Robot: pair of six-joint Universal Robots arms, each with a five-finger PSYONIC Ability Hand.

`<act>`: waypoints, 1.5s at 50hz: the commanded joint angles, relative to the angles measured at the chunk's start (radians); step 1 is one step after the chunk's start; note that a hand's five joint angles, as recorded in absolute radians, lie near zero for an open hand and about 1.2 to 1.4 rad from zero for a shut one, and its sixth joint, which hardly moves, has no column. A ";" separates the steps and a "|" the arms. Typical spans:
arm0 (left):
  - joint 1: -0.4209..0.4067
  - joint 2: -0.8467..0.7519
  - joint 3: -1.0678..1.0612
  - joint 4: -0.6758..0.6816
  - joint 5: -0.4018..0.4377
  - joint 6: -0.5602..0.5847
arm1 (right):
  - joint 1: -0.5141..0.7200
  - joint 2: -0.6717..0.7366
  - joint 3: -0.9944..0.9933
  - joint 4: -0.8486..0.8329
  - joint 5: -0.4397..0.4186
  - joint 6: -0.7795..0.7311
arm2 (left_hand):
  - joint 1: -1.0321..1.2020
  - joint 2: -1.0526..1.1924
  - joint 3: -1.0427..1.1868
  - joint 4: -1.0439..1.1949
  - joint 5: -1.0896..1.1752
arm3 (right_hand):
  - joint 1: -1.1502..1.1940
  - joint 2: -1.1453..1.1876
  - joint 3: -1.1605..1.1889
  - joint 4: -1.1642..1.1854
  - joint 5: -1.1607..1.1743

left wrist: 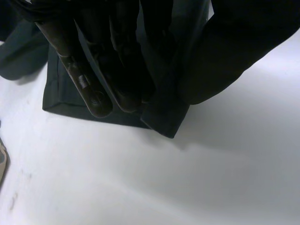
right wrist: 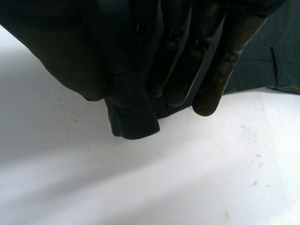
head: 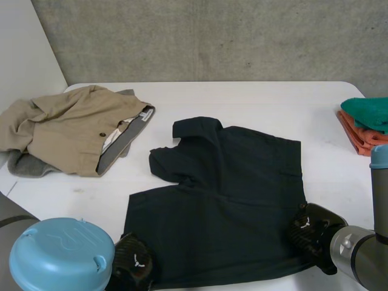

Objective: Fold the laundry.

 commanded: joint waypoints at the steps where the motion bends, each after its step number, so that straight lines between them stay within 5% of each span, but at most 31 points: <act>1: 0.031 -0.034 0.100 0.043 0.008 0.001 | 0.000 -0.010 -0.019 -0.022 0.005 0.009 | 0.245 0.191 0.194 0.194 0.221 | 0.337 0.215 0.180 0.203 0.232; 3: 0.055 -0.067 0.145 0.084 0.011 0.000 | 0.000 -0.008 -0.023 -0.026 0.007 0.009 | 0.144 0.090 0.093 0.092 0.120 | 0.337 0.215 0.180 0.203 0.232; 4: 0.062 -0.078 0.157 0.096 0.011 0.001 | 0.000 -0.005 -0.025 -0.029 0.007 0.009 | -0.209 -0.263 -0.260 -0.260 -0.233 | 0.337 0.215 0.180 0.203 0.232; 5: 0.071 -0.089 0.182 0.119 0.010 0.012 | 0.000 -0.002 -0.025 -0.032 0.007 0.009 | -0.976 -1.031 -1.027 -1.028 -1.000 | 0.337 0.215 0.180 0.203 0.232; 12: 0.166 -0.097 0.304 0.248 0.048 0.046 | -0.001 0.004 -0.025 -0.086 0.000 0.017 | -0.973 -1.027 -1.024 -1.024 -0.996 | 0.337 0.215 0.180 0.203 0.232; 15: 0.233 -0.124 0.344 0.320 0.134 0.047 | -0.001 0.007 -0.019 -0.107 0.000 0.017 | -0.914 -0.968 -0.965 -0.966 -0.938 | 0.337 0.215 0.180 0.203 0.232; 19: 0.339 -0.259 0.436 0.409 0.360 0.044 | 0.000 0.010 -0.017 -0.131 0.000 0.018 | -0.697 -0.752 -0.748 -0.749 -0.721 | 0.337 0.215 0.180 0.203 0.232; 23: 0.393 -0.397 0.536 0.414 0.465 0.041 | -0.001 0.044 -0.017 -0.150 0.000 0.018 | -0.629 -0.684 -0.680 -0.681 -0.653 | 0.337 0.215 0.180 0.203 0.232; 29: 0.424 -0.577 0.677 0.387 0.488 0.043 | 0.000 0.058 -0.017 -0.167 0.002 0.018 | -0.559 -0.613 -0.610 -0.610 -0.583 | 0.337 0.215 0.180 0.203 0.232; 36: 0.430 -0.675 0.746 0.388 0.490 0.040 | 0.000 0.082 -0.017 -0.186 0.003 0.018 | -0.415 -0.470 -0.466 -0.467 -0.439 | 0.337 0.215 0.180 0.203 0.232; 42: 0.428 -0.692 0.750 0.390 0.475 0.038 | 0.000 0.090 -0.019 -0.200 0.005 0.020 | 0.244 0.190 0.193 0.193 0.220 | 0.337 0.215 0.180 0.203 0.232; 44: 0.428 -0.687 0.746 0.390 0.459 0.043 | 0.000 0.090 -0.019 -0.203 0.005 0.020 | 0.245 0.191 0.194 0.194 0.221 | 0.337 0.215 0.180 0.203 0.232; 53: 0.381 -0.525 0.616 0.388 0.135 0.050 | 0.000 0.088 -0.025 -0.212 0.005 0.021 | 0.245 0.191 0.194 0.194 0.221 | 0.337 0.215 0.180 0.203 0.232; 65: 0.321 -0.443 0.504 0.391 0.074 0.056 | 0.008 0.088 -0.029 -0.229 0.004 0.093 | 0.245 0.191 0.194 0.194 0.221 | 0.337 0.215 0.180 0.203 0.232; 66: 0.315 -0.448 0.507 0.391 0.074 0.056 | 0.008 0.088 -0.029 -0.229 0.004 0.100 | 0.188 0.133 0.137 0.136 0.164 | 0.337 0.215 0.180 0.203 0.232; 68: 0.307 -0.456 0.512 0.391 0.074 0.056 | 0.009 0.087 -0.031 -0.229 0.002 0.110 | -0.269 -0.323 -0.319 -0.320 -0.292 | 0.337 0.215 0.180 0.203 0.232; 69: 0.301 -0.454 0.515 0.391 0.071 0.056 | 0.009 0.087 -0.031 -0.229 0.002 0.112 | -0.783 -0.837 -0.834 -0.834 -0.806 | 0.337 0.215 0.180 0.203 0.232; 75: 0.295 -0.360 0.475 0.382 0.073 0.040 | 0.002 0.085 -0.034 -0.229 0.004 0.113 | -0.826 -0.880 -0.877 -0.878 -0.850 | 0.337 0.215 0.180 0.203 0.232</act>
